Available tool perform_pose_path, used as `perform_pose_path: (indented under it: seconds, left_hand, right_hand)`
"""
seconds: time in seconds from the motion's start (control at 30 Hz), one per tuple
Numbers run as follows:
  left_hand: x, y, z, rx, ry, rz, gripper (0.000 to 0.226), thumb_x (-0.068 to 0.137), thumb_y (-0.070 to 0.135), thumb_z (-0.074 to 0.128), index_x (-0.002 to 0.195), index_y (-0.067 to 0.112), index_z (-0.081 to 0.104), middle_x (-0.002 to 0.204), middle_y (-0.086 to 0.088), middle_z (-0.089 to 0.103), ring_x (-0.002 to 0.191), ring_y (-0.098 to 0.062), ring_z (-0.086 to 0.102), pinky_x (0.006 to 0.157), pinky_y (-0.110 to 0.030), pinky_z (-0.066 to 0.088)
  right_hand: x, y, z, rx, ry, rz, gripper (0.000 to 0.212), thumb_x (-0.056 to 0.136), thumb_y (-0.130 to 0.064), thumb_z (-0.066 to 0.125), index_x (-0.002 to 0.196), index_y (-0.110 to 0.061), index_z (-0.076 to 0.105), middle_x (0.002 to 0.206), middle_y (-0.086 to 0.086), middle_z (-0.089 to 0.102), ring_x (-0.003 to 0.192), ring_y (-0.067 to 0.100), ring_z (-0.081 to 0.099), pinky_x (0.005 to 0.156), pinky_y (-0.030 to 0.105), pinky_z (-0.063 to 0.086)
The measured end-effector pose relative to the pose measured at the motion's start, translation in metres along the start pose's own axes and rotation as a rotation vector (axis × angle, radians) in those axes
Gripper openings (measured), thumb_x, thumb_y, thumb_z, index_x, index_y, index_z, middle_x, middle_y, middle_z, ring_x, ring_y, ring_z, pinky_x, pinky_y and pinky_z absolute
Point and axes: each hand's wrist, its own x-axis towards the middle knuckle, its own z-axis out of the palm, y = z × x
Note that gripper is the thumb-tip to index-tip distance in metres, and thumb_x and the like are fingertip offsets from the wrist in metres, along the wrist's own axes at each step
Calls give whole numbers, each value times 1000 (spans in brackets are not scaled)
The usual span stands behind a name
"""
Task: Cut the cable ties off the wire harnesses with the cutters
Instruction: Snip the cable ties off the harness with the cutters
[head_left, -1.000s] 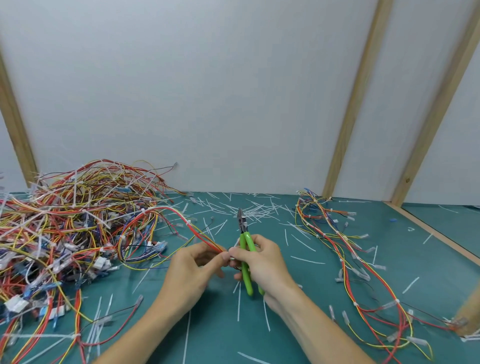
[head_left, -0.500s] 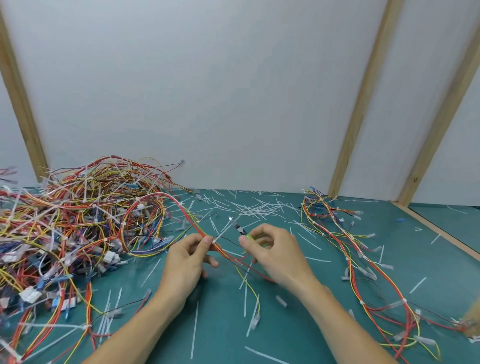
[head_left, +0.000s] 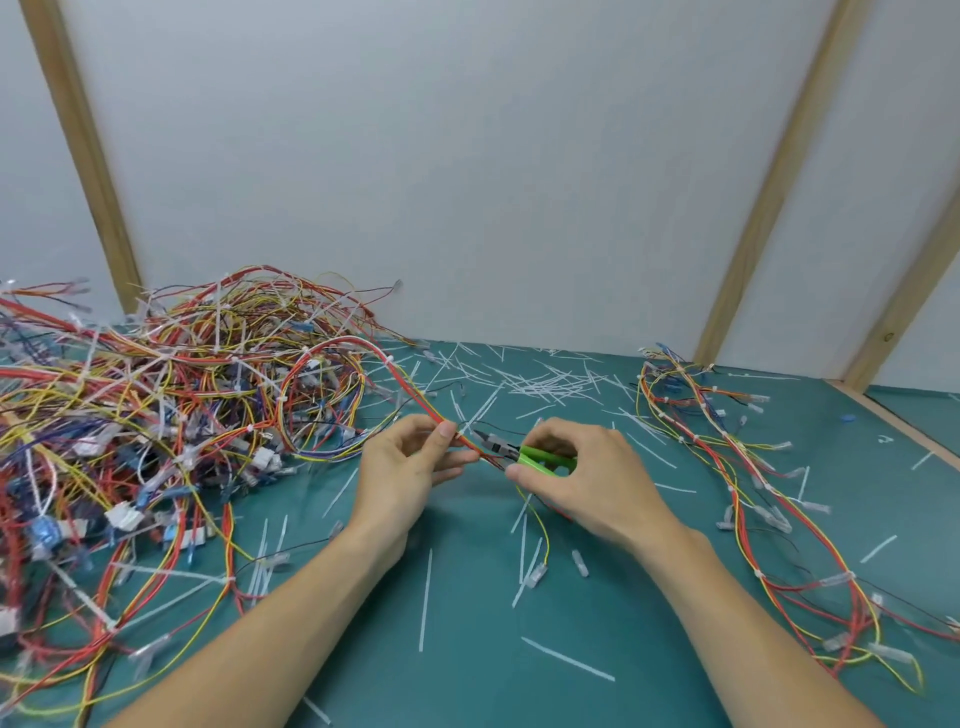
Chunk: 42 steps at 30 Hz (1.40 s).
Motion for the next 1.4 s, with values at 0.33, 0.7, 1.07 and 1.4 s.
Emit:
perform_pose_path:
  seconds: [0.33,0.7,1.07,1.4]
  left_hand:
    - [2,-5,-1,17,-69,22,8,100,9,58,97,2,61,106,-29,70,87,-26,77,78,-28,62]
    - [0,-3,0,90,-105,13,9,101,7,56,98,1,62,101,-23,72,85,-25,77,79,-29,62]
    - [-1,-3,0,103,-112,-6,14,100,7,57,98,-5,64,94,-20,76,85,-24,77,74,-25,61]
    - [-2,-3,0,109,-111,-17,14,100,8,58,93,-1,66,91,-22,76,82,-23,77,76,-27,62]
  right_hand:
    - [-1,0,1,-27,36,-3,29,74,-61,77,91,-38,70,86,-25,73,89,-1,68,86,37,57]
    - [1,4,2,-48,44,-22,27,74,-59,80,87,-38,71,87,-20,72,86,3,67,80,37,56]
    - [1,7,5,-79,64,-24,29,72,-67,75,84,-41,69,80,-23,68,78,1,62,70,30,52]
    - [0,8,5,-85,31,-17,35,74,-70,72,87,-38,72,81,-21,70,81,4,64,74,30,52]
